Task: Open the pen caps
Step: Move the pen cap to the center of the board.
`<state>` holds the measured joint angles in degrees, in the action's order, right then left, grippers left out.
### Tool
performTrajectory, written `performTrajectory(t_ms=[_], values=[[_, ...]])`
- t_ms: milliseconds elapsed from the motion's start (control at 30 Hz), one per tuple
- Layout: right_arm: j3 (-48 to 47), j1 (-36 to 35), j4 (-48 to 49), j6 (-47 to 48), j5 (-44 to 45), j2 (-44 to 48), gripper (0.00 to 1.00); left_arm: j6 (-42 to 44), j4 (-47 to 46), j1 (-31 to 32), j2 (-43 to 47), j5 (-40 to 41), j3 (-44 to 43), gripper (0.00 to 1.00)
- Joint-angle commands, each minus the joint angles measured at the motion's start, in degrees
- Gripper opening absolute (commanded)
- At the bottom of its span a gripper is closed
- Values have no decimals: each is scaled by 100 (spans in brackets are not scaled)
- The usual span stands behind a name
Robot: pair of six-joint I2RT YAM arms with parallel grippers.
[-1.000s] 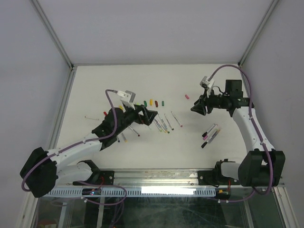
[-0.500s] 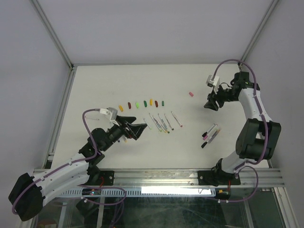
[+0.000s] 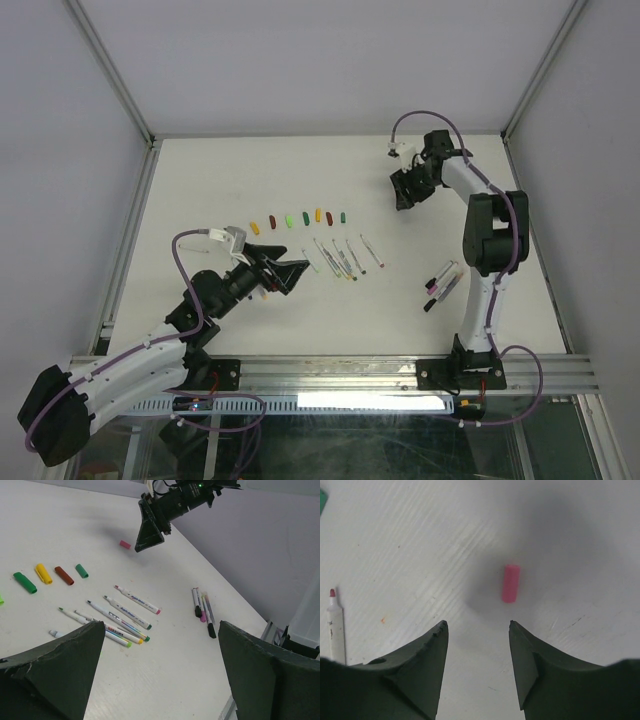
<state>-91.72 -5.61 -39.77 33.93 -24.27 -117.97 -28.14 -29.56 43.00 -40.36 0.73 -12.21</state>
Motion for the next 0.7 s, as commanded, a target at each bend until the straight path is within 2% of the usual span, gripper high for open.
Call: performTrajectory(t_ms=[0, 133, 300, 533, 667], values=[[-579, -127, 92, -605, 692, -207, 53, -85, -207, -64, 81, -67, 43, 99], [-835, -143, 94, -603, 939, -441, 51, -85, -207, -60, 77, -57, 47, 99], [-1160, -192, -134, -633, 858, -759, 42, -95, -233, -56, 46, -39, 77, 99], [-1339, -265, -220, -652, 926, -1009, 35, -114, -228, -56, 78, -46, 96, 99], [-1374, -289, -326, -635, 867, -1040, 18, -120, -217, -64, 107, -48, 104, 99]])
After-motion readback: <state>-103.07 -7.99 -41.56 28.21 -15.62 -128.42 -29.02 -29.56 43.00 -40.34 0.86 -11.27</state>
